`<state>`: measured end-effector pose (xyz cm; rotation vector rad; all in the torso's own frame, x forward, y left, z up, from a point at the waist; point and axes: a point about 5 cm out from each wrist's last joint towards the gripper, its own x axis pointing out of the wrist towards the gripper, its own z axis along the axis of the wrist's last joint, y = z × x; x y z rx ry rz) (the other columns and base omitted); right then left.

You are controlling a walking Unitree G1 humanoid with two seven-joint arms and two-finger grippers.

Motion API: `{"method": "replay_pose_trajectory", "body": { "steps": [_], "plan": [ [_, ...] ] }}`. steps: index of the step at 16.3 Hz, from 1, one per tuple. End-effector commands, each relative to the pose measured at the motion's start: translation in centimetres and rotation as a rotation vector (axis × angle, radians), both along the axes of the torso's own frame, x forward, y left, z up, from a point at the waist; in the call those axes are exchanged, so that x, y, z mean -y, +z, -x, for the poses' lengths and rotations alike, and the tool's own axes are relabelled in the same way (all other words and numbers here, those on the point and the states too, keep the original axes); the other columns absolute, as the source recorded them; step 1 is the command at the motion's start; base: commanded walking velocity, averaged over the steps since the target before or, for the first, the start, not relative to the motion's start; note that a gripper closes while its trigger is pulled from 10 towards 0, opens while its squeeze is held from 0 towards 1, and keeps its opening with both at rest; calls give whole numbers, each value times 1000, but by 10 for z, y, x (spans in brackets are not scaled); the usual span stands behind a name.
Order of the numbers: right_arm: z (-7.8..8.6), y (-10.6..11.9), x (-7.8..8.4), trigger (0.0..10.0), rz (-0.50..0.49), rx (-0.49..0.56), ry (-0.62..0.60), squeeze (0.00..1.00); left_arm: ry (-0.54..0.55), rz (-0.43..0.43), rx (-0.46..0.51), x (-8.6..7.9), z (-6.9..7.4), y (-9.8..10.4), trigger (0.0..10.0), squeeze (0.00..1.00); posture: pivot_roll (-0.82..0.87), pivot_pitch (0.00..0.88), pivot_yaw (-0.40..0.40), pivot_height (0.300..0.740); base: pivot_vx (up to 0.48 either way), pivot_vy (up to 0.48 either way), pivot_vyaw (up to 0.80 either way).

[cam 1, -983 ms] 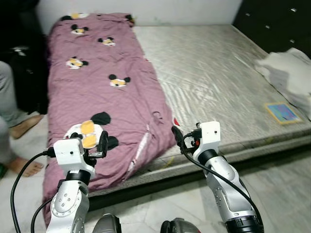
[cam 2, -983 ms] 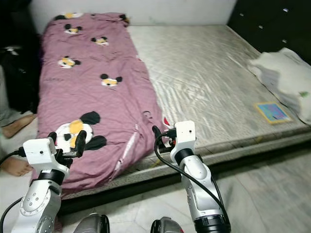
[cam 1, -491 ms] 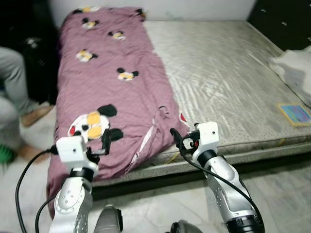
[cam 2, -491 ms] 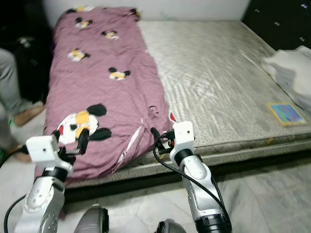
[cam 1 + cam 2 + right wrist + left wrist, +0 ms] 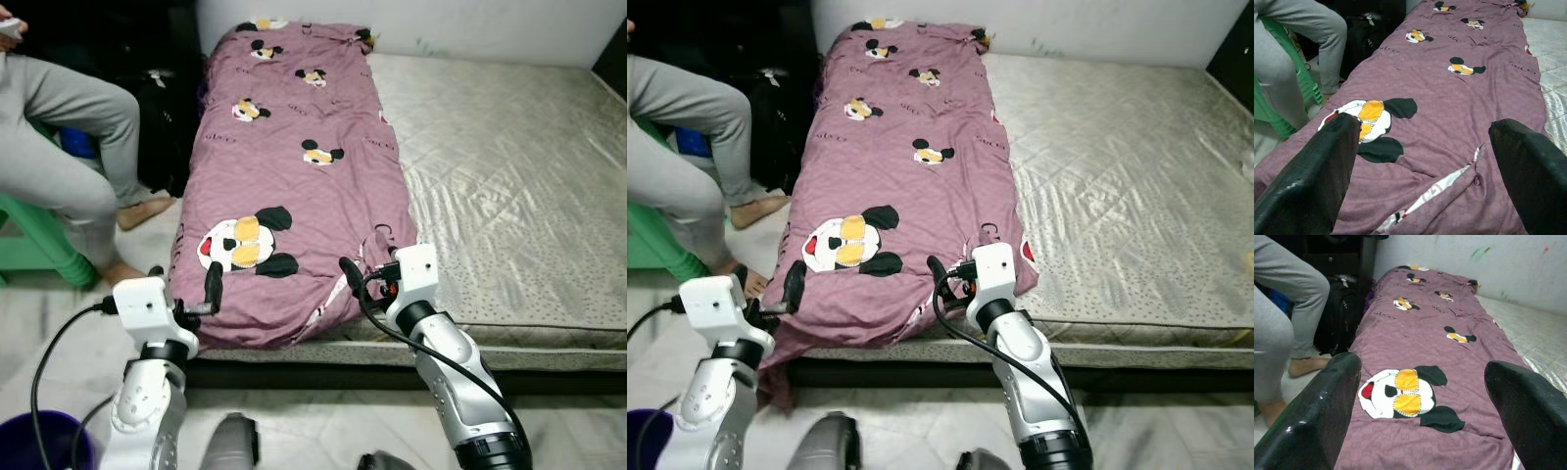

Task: Clean up the room

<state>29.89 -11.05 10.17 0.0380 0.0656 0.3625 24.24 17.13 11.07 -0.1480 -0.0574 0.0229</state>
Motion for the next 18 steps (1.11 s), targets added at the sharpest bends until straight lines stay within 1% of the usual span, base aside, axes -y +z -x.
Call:
{"method": "replay_pose_trajectory", "body": {
  "steps": [1,3,7,10,16,18],
  "plan": [
    [0,0,5,10000,-6,1,-8,0,-7,-4,-8,2,-1,-1,10000,0,8,122,-79,681,0,0,0],
    [0,1,4,10000,-9,3,0,0,-7,-4,-8,2,-1,-1,10000,0,8,123,-78,676,0,0,0],
    [-1,1,2,10000,-15,8,9,0,-6,-5,-7,2,-2,-1,10000,0,8,122,-78,636,0,0,0],
    [-1,2,2,10000,-15,9,10,0,-9,-3,-2,3,-3,1,10000,0,6,122,-78,596,0,0,0],
    [-1,0,1,10000,-16,5,19,0,-18,-3,16,5,-4,3,10000,0,6,122,-78,596,0,0,0],
    [-1,2,-2,10000,0,21,39,0,-22,-3,18,6,-4,3,10000,0,6,122,-78,596,0,0,0]
  ]
}}
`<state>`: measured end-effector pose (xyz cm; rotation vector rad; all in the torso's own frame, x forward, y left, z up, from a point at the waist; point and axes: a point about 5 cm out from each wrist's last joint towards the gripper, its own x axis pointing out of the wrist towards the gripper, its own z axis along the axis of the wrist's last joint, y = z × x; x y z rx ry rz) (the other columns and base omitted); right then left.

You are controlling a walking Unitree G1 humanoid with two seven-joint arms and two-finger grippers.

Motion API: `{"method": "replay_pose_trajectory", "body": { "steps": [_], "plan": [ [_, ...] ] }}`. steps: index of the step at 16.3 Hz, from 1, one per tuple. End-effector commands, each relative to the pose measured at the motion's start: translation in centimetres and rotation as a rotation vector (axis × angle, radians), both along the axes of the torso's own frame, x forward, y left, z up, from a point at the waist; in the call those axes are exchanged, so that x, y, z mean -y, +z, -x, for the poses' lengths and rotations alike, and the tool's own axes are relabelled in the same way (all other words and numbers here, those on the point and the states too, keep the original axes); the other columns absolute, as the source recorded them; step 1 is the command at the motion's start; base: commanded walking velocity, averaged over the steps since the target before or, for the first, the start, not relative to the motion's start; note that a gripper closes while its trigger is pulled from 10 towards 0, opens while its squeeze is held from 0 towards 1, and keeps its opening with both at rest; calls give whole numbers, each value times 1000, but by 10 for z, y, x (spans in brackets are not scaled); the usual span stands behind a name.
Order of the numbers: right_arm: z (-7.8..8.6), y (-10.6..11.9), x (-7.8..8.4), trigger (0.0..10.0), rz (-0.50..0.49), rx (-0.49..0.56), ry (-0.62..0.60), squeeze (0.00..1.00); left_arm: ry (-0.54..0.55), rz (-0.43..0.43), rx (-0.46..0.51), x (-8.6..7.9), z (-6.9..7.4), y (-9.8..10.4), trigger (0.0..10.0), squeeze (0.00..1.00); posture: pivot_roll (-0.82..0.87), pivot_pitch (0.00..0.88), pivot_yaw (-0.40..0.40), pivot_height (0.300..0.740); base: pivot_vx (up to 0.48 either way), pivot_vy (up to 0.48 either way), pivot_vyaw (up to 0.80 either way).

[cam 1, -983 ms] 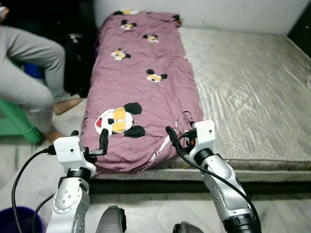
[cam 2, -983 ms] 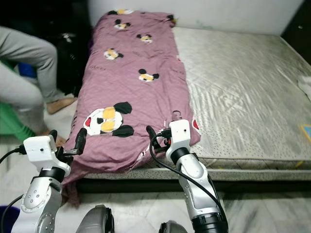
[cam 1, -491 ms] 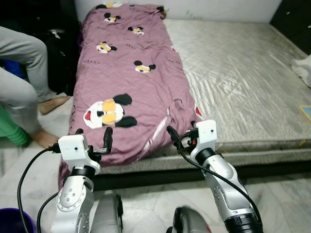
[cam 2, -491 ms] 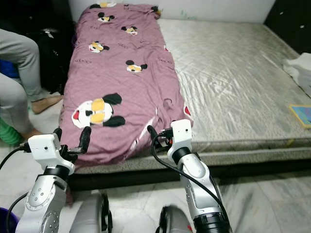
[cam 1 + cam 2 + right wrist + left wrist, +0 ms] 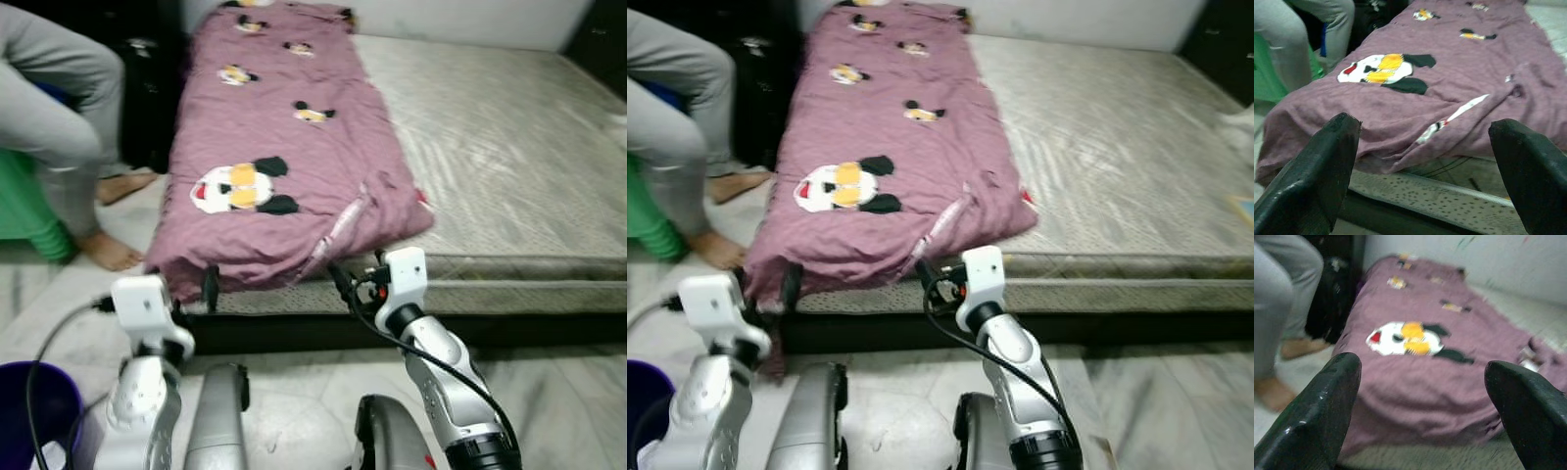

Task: Clean up the room

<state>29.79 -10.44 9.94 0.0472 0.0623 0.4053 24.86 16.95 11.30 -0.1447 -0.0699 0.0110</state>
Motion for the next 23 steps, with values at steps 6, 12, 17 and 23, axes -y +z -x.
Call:
{"method": "replay_pose_trajectory", "body": {
  "steps": [6,12,17,23],
  "plan": [
    [-1,4,2,10000,15,26,13,0,-34,8,13,6,2,1,10000,0,4,123,-77,596,87,0,747],
    [-1,3,2,10000,14,19,10,0,-42,10,13,7,2,1,10000,0,5,123,-75,596,274,0,107],
    [-3,0,5,10000,5,-5,-18,0,-46,12,11,7,1,0,10000,0,6,117,-75,596,274,0,-99],
    [-5,-1,5,10000,7,-7,-20,0,-48,12,12,8,0,0,10000,0,9,104,-74,596,253,0,-761]
  ]
}}
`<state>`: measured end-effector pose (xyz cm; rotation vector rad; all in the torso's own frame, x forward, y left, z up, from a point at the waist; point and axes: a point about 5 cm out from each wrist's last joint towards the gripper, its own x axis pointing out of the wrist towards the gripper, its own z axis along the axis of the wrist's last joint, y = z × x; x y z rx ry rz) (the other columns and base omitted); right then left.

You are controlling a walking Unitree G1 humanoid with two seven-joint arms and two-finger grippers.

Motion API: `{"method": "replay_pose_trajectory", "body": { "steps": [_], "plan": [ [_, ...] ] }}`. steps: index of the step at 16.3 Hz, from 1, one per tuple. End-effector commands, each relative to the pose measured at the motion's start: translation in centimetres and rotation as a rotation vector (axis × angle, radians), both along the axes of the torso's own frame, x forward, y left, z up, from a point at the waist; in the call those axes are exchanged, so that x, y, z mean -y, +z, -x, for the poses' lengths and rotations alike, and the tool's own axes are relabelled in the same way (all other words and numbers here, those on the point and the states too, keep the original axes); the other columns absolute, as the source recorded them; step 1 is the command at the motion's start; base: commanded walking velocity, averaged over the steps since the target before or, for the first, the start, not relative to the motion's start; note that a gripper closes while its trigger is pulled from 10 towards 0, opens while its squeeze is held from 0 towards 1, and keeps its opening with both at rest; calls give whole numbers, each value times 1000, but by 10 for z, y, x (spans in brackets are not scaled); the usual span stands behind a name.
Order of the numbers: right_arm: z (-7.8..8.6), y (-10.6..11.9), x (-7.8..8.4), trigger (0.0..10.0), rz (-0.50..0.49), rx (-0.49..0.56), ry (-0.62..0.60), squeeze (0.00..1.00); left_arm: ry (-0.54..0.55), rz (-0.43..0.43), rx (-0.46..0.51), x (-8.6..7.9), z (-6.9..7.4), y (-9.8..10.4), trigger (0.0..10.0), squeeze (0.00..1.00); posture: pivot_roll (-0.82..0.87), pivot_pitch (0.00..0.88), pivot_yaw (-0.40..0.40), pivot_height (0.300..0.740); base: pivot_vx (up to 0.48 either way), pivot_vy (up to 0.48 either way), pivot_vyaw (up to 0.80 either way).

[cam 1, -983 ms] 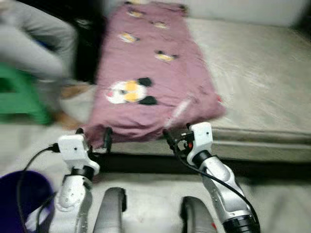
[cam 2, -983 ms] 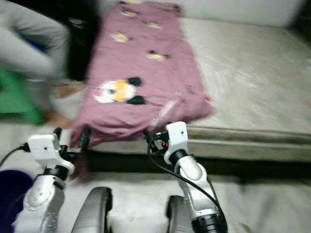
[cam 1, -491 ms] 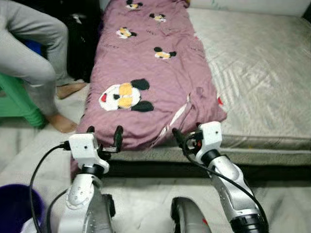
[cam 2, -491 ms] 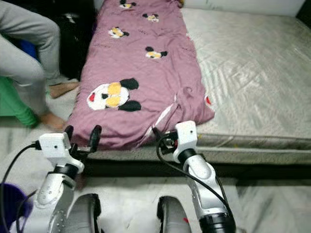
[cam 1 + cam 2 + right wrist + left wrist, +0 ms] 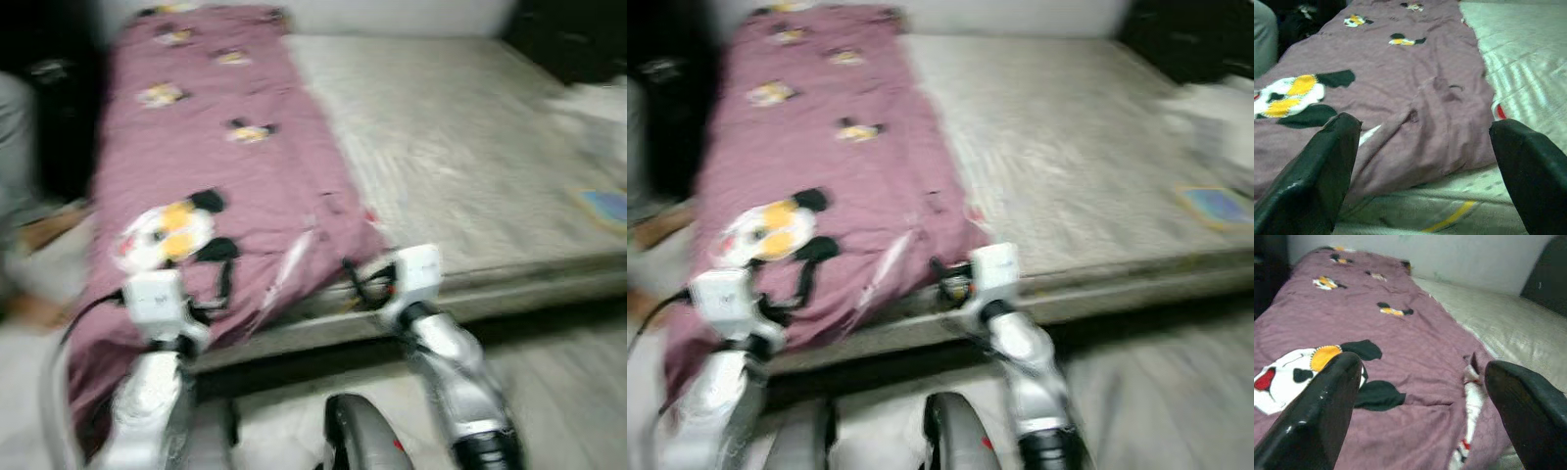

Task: Clean up the room

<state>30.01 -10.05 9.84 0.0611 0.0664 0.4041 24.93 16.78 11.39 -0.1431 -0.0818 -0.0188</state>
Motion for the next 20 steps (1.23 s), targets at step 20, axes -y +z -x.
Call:
{"method": "replay_pose_trajectory", "body": {
  "steps": [20],
  "plan": [
    [-3,0,6,10000,29,0,-4,0,-30,32,-5,10,-1,0,10000,0,5,122,-76,596,51,0,360]
  ]
}}
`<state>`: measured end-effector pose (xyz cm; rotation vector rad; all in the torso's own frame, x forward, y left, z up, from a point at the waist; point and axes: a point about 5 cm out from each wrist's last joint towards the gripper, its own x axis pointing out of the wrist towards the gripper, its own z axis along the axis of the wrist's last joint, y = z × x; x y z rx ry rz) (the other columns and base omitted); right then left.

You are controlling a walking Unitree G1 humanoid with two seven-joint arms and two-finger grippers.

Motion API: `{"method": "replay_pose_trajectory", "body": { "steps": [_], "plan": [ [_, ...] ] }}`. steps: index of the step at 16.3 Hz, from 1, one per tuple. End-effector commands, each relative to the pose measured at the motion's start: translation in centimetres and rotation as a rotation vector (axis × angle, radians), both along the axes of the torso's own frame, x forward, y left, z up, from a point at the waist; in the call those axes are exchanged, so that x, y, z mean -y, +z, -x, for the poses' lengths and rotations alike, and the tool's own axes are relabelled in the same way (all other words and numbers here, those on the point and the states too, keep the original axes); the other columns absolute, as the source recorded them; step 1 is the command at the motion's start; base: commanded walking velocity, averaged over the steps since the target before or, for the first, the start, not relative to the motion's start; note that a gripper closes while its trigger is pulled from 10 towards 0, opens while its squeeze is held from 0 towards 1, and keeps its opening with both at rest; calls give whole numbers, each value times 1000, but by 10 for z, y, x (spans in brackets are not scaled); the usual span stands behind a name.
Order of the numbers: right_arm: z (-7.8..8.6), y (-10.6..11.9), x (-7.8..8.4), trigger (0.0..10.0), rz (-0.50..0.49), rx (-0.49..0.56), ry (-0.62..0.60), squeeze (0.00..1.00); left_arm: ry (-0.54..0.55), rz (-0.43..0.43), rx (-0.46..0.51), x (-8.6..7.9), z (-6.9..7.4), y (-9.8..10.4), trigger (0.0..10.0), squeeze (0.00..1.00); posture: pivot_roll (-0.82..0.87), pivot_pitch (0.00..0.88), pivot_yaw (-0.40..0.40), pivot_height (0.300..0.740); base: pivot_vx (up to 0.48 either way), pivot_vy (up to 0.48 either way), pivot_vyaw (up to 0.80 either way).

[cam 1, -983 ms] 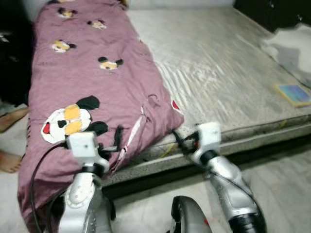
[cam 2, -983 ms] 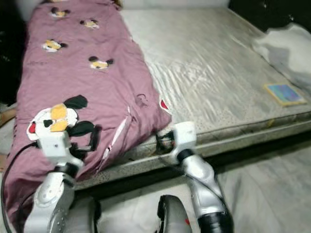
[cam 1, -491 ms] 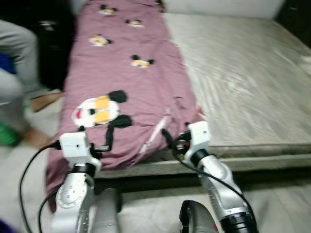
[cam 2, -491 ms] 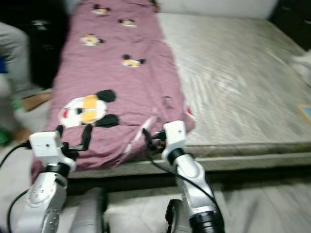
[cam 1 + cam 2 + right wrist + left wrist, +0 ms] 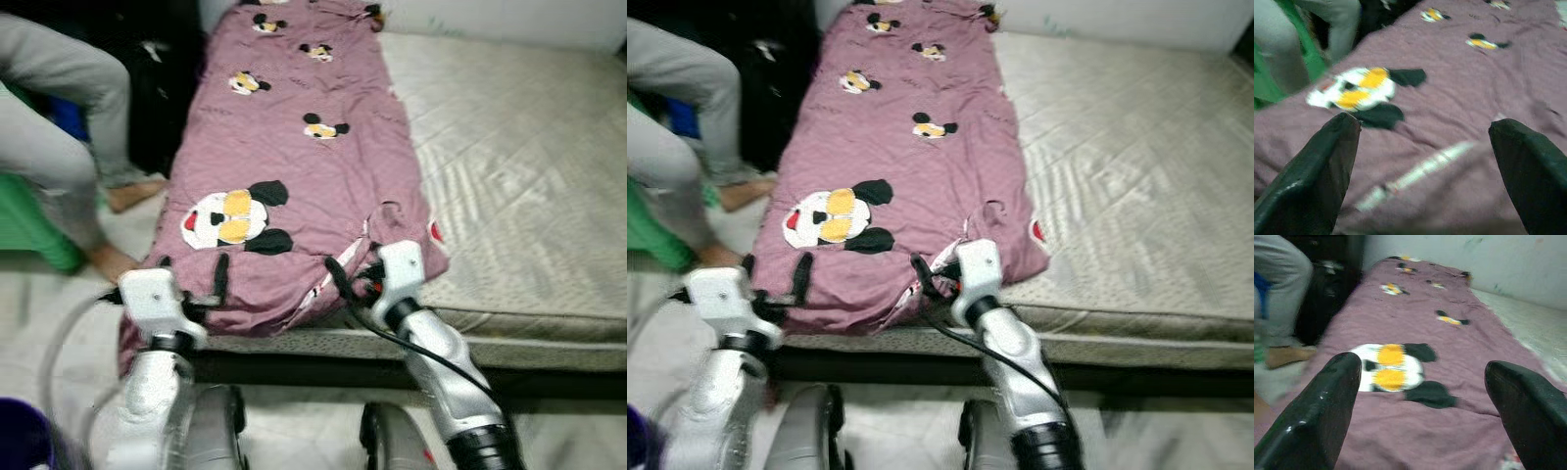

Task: Clean up the room

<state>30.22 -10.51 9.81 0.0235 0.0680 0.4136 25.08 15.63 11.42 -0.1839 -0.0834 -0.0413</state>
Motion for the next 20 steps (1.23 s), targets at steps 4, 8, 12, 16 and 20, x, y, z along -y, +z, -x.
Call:
{"method": "replay_pose_trajectory", "body": {
  "steps": [4,8,12,16,20],
  "plan": [
    [0,0,1,10000,-12,-8,-12,0,-9,-9,-12,-1,1,-1,10000,0,6,124,-75,596,0,0,0],
    [2,-1,1,10000,-19,-10,-7,0,-8,-9,-16,-1,2,-1,10000,0,7,133,-75,546,0,0,0],
    [2,-1,1,10000,-19,-16,-8,0,-15,-7,-16,0,3,-1,10000,0,5,137,-74,501,0,0,0],
    [2,-2,2,10000,-18,-19,-11,0,-35,-1,-1,2,3,0,10000,0,3,134,-75,501,218,0,0],
    [0,-1,1,10000,-16,-17,-5,0,-38,0,4,3,2,1,10000,0,7,126,-78,501,313,0,0]
  ]
}}
